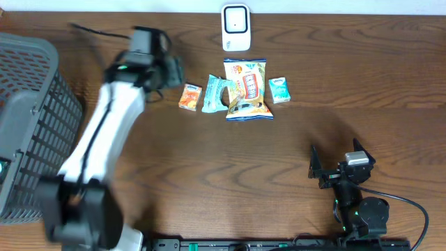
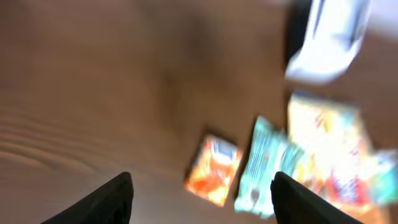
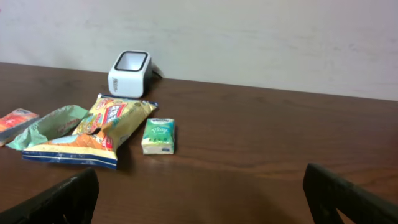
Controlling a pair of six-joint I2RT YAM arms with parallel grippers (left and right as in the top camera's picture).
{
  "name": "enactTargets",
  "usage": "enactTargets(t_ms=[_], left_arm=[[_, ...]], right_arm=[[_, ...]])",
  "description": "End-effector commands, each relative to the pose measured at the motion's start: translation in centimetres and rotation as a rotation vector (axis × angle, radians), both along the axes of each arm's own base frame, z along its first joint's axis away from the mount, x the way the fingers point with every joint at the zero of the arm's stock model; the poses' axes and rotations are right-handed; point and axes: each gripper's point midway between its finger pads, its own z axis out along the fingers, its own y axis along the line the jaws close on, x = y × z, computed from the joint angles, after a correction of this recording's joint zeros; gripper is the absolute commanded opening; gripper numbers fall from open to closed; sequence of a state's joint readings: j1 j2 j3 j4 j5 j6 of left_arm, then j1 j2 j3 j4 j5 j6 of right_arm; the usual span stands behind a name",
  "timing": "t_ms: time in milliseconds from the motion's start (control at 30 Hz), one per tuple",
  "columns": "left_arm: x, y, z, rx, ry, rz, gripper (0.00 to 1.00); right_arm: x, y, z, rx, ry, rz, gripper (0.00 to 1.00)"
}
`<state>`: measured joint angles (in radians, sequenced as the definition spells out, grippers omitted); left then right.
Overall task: Scan the item barcode
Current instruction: 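Place the orange tissue pack left of the wipes packet, then reach into the basket and grasp the green Zam-Buk ointment tin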
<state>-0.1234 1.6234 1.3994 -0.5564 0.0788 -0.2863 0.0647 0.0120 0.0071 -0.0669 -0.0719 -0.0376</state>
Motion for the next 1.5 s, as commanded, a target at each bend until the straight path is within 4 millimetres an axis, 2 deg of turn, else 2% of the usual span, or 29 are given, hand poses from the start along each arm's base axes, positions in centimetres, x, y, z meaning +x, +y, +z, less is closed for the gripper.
enactTargets(t_ms=[0,67,100,133,200,233,400,433,500,533,733,967,1100,1267,1467], left_arm=[[-1.8,6.6,9.7,0.078,-0.241,0.174,0.71],[-3.7,11.1,12.8,0.145,-0.315,0.320,0.81],[-4.2,12.2,13.4,0.165,-0.329,0.361,0.85],[-6.2,16.3,15.2,0.234,-0.362,0.503,0.87],[-8.6,20.7,16.2,0.306,-0.370,0.661,0.89],[-11.4,25.4,16.0,0.357,-0.331,0.835,0.92],[-16.5,32.4,12.4,0.307,-0.206,1.152,0.93],[-17.7,34.3,10.8,0.301,-0.151,1.217,0.94],[-18.9,36.3,8.6,0.306,-0.070,1.268,0.94],[-19.9,37.8,6.3,0.304,0.012,1.305,0.94],[-22.4,41.3,-0.1,0.271,0.217,1.380,0.95],[-22.0,42.1,-6.4,0.094,0.326,1.349,0.96],[-22.7,42.5,-10.5,0.010,0.397,1.416,0.97],[-22.7,43.3,-13.0,0.002,0.427,1.422,0.97],[-22.3,44.2,-13.2,0.009,0.389,1.432,0.97]], right_arm=[[0.0,-0.1,0.0,-0.008,-0.001,-0.002,0.99],[0.0,-0.1,-0.1,-0.008,-0.001,-0.003,0.99],[0.0,-0.1,-0.1,-0.008,-0.001,-0.003,0.99],[0.0,-0.1,0.0,-0.008,-0.001,-0.003,0.99],[0.0,-0.1,0.0,-0.008,-0.001,-0.002,0.99],[0.0,-0.1,0.0,-0.008,-0.001,-0.003,0.99],[0.0,-0.1,-0.1,-0.008,-0.001,-0.002,0.99],[0.0,-0.1,0.0,-0.008,-0.001,-0.002,0.99],[0.0,-0.1,0.0,-0.008,-0.001,-0.002,0.99],[0.0,-0.1,0.0,-0.008,-0.001,-0.002,0.99],[0.0,-0.1,0.0,-0.008,-0.001,-0.002,0.99],[0.0,-0.1,-0.1,-0.008,-0.001,-0.002,0.99],[0.0,-0.1,0.0,-0.008,-0.001,-0.002,0.99],[0.0,-0.1,0.0,-0.008,-0.001,-0.002,0.99],[0.0,-0.1,0.0,-0.008,-0.001,-0.002,0.99]])
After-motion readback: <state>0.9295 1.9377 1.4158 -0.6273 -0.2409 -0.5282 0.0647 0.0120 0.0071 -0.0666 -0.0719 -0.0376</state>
